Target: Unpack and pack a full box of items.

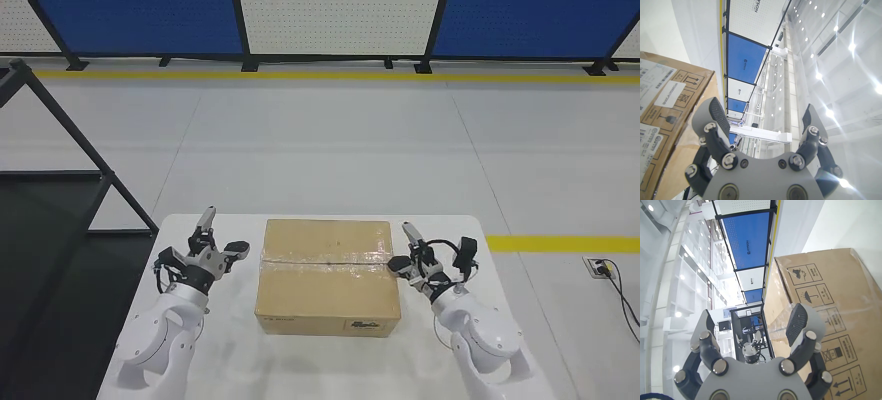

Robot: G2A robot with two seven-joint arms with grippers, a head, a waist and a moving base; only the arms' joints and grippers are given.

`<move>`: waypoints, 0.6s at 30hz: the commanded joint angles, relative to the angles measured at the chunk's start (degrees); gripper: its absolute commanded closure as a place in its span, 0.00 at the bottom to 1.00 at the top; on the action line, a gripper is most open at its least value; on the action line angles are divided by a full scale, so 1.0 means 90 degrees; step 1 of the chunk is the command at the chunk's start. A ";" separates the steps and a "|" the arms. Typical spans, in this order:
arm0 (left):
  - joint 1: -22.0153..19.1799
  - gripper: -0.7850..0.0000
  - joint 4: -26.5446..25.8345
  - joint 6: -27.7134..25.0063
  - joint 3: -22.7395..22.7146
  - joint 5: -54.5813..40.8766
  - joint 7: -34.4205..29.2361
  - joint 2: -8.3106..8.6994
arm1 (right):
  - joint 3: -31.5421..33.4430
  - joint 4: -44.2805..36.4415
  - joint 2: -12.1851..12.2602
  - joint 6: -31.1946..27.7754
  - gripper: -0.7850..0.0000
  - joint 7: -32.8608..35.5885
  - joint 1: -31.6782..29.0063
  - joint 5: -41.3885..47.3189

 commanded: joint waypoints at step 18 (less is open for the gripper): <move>0.0020 0.00 -0.0008 -0.0004 0.0018 0.0011 0.0070 0.0000 | 0.0019 0.0239 -0.0063 -0.0727 0.00 -0.0556 0.0017 0.0257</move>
